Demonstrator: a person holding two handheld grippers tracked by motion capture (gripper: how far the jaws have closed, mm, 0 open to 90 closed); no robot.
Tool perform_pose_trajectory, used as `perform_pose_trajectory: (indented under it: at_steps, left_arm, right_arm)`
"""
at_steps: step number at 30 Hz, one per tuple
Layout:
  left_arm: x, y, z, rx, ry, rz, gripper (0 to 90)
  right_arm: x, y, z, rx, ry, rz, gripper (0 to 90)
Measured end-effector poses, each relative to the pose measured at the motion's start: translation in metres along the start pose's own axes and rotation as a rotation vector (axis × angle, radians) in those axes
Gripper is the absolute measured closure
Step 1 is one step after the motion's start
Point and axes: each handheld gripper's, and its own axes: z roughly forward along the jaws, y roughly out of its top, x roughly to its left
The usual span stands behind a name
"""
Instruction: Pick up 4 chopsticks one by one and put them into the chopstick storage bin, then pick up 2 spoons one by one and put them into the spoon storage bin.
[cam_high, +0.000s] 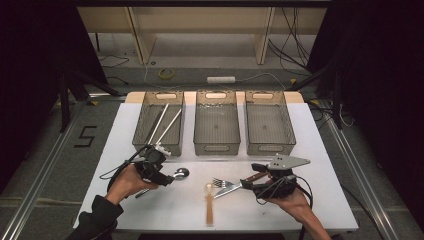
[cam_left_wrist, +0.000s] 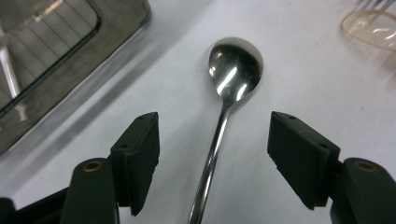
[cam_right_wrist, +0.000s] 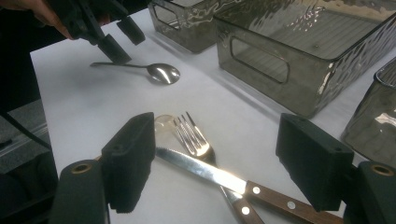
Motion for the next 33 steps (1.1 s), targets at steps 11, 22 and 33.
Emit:
perform_pose_trajectory:
  at_steps: [11, 22, 33]
  left_arm:
    - [0.003, -0.003, 0.011, 0.048, 0.001, -0.003, 35.7]
    - [0.004, -0.003, 0.017, 0.081, 0.004, 0.004, 40.1]
    - [0.002, -0.002, 0.020, 0.103, 0.000, 0.045, 57.4]
  right_arm:
    - [0.000, 0.000, 0.000, -0.001, 0.000, -0.001, 29.5]
    - [0.000, 0.000, 0.000, 0.000, 0.003, -0.001, 29.5]
    - [0.001, 0.000, 0.000, 0.001, -0.002, -0.003, 29.5]
